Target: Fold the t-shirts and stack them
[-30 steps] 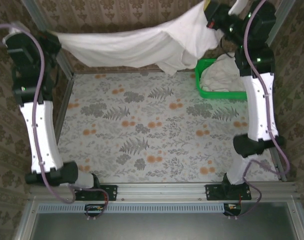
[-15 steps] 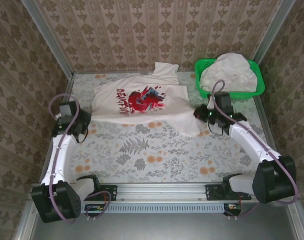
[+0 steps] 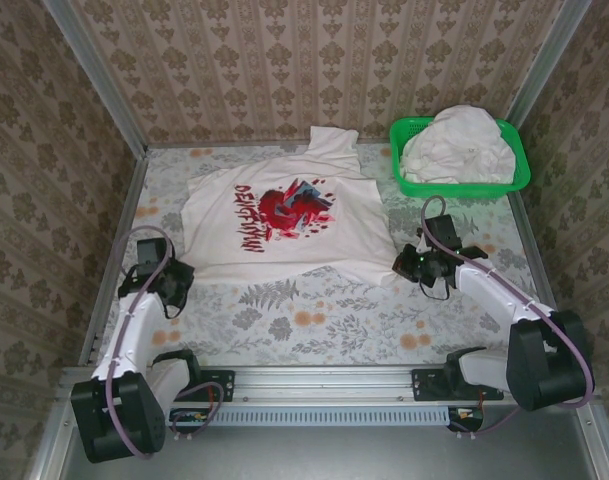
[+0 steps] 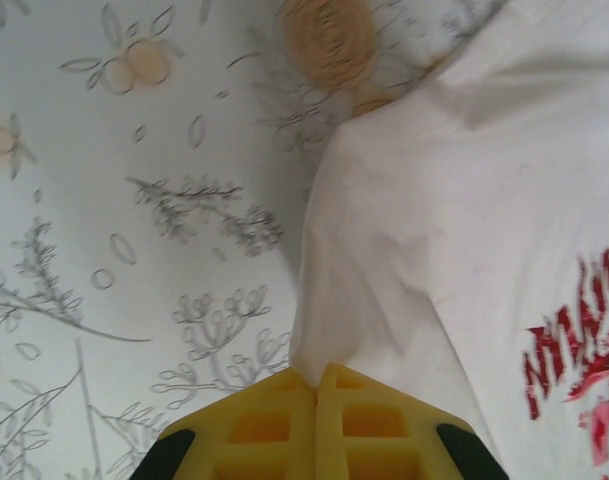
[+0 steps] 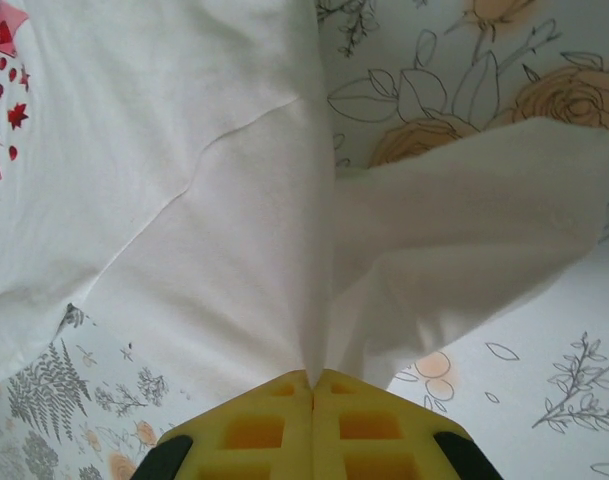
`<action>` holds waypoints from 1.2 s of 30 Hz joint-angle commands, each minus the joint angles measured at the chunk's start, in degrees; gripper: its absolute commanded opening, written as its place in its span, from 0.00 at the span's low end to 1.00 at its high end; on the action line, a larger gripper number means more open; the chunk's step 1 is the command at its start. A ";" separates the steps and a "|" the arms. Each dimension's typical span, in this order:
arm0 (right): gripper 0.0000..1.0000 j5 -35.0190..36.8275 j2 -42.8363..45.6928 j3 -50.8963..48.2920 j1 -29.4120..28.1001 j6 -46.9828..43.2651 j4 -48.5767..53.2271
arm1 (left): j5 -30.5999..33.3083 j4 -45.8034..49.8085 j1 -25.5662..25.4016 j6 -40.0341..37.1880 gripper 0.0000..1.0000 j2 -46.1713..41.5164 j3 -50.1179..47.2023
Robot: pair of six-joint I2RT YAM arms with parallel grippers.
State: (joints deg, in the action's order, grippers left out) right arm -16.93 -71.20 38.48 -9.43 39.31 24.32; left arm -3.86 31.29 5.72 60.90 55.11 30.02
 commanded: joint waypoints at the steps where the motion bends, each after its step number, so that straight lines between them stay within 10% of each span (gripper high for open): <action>1: 0.00 0.24 0.79 1.68 -0.33 0.94 4.87 | 0.91 2.82 0.38 0.72 0.00 -0.61 -1.30; 8: 0.14 -1.69 0.24 5.18 -0.41 -2.39 3.37 | 1.84 3.61 0.44 1.19 0.11 -1.32 -1.42; 12: 0.57 2.44 2.32 7.27 -0.28 -5.44 5.71 | 2.61 5.11 0.51 0.27 0.59 -2.47 0.49; 19: 0.62 7.20 3.84 3.62 6.79 4.63 6.89 | 3.90 3.48 -0.11 -5.40 0.93 -2.33 7.23; 36: 0.00 0.40 -20.18 11.77 8.95 2.85 13.91 | 1.48 -3.85 -9.75 -7.71 1.00 14.45 16.15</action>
State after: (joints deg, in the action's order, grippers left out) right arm -13.39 -91.74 48.80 -0.84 43.16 32.80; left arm -1.87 27.94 -3.79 54.35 69.52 44.62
